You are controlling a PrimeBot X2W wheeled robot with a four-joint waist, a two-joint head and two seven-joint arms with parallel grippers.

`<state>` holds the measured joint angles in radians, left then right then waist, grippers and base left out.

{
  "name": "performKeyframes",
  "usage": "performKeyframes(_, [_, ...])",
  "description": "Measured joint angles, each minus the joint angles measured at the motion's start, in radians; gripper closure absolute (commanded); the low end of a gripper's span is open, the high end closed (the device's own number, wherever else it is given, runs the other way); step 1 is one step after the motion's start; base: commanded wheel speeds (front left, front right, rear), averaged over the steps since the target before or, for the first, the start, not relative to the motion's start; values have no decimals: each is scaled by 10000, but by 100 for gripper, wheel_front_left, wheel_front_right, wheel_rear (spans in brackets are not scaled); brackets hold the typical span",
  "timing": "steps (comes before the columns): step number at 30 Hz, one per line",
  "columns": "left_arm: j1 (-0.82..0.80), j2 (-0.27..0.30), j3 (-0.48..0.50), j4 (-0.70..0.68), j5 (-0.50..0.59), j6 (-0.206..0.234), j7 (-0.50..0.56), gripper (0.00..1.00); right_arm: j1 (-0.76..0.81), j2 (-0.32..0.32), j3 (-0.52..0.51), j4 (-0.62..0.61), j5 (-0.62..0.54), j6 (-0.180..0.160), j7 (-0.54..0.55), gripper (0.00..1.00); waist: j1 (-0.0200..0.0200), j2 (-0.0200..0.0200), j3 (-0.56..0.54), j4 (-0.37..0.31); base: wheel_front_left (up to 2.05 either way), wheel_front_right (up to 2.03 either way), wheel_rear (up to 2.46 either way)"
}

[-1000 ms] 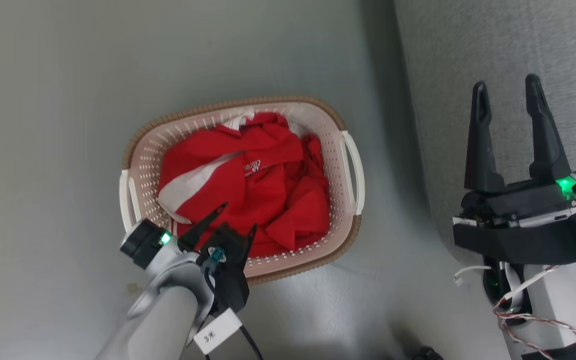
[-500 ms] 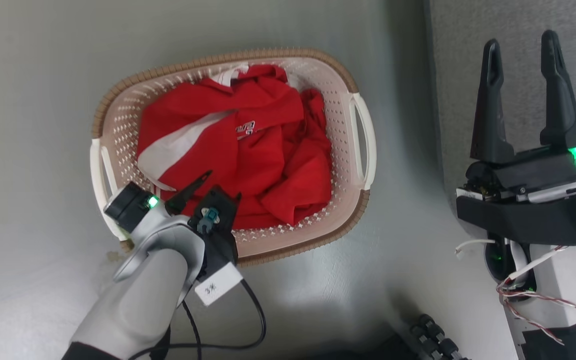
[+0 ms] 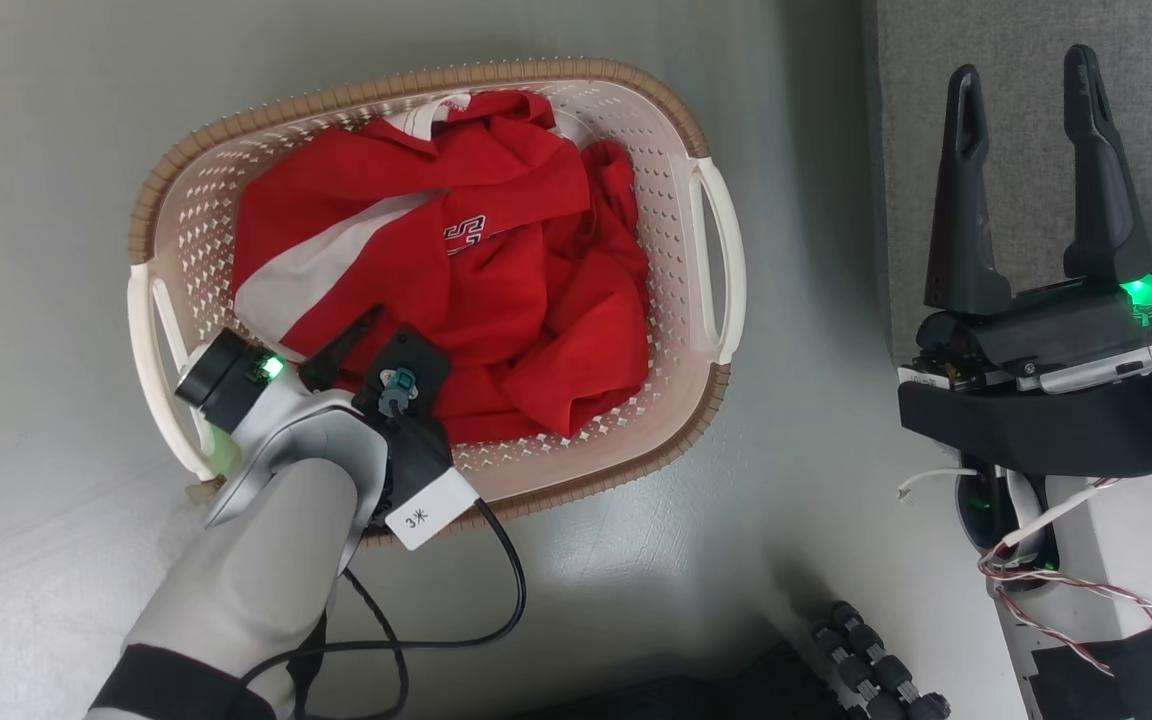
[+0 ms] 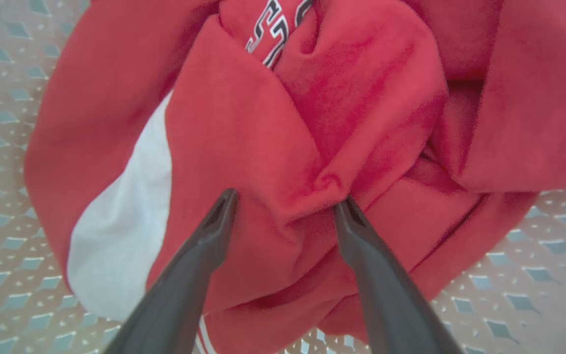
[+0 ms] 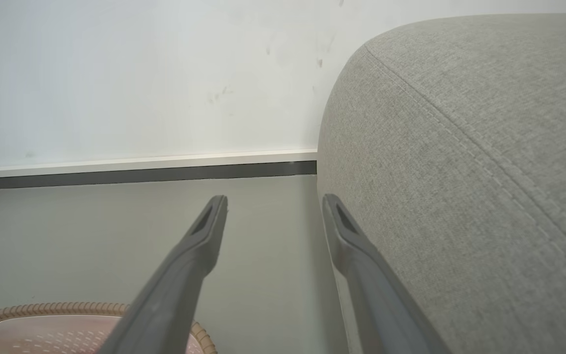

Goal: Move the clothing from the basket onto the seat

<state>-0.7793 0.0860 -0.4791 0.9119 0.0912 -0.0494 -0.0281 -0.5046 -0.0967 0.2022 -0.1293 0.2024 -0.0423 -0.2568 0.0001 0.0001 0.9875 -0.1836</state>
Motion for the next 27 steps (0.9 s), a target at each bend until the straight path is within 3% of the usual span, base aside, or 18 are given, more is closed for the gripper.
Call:
performKeyframes(1, [-27, -4, 6, 63, 0, 19, 0, 6, 0, 2, -2, 27, -8, 25, 0, 0, 0, 0, 14, -10, 0, 0, 0])
performKeyframes(2, [-53, -4, 13, 123, 0, 63, 0, 25, 0, 6, -4, 40, -8, 48, 0, 0, 0, 0, 24, -18, 0, 0, 0])
performKeyframes(4, [-174, -15, 36, 251, 0, 146, 0, 89, -12, 33, -6, 92, -8, 75, 0, 0, 0, -1, 41, -37, 0, 0, 0])
performKeyframes(5, [-199, -21, 44, 286, 0, 159, -4, 100, -22, 40, -4, 117, -8, 75, 0, 0, 0, -1, 42, -41, 0, 0, 0])
performKeyframes(27, [-274, -376, 140, 474, -665, 213, -1762, 100, -157, 151, -240, 1281, -10, 240, 0, 0, -2, -1, -1066, 208, 0, 0, 0])
